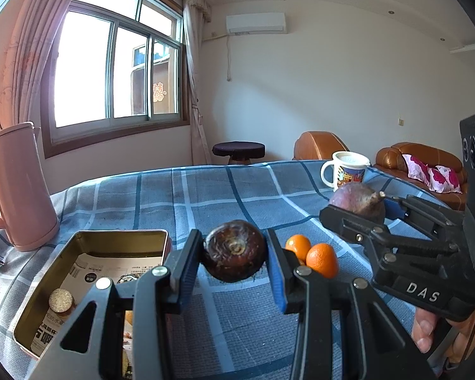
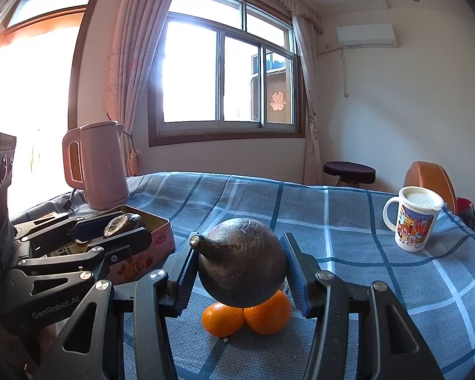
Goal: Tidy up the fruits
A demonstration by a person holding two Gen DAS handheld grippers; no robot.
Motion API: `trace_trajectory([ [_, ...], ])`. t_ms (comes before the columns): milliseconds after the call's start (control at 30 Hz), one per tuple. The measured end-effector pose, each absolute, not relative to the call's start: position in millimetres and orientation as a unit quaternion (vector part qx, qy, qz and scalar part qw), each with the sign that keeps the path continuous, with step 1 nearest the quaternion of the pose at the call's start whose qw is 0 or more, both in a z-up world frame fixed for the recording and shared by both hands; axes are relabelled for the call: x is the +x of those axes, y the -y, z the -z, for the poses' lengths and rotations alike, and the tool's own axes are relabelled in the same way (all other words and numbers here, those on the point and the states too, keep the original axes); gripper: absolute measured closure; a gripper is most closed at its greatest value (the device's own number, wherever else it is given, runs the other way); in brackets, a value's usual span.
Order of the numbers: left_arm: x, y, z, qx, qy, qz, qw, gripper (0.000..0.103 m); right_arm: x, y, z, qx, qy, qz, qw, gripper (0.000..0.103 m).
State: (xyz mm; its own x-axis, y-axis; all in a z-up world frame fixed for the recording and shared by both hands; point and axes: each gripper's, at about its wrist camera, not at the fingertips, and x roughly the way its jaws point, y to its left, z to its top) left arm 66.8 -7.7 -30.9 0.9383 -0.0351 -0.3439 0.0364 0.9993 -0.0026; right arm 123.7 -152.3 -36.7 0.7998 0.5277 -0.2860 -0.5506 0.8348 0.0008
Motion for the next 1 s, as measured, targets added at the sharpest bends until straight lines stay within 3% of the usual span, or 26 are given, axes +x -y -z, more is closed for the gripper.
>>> trace_trajectory([
  [1000,58,-21,31,-0.015,-0.181,-0.005,0.983,0.062,124,116,39,-0.061,-0.158,-0.316,0.933,0.051],
])
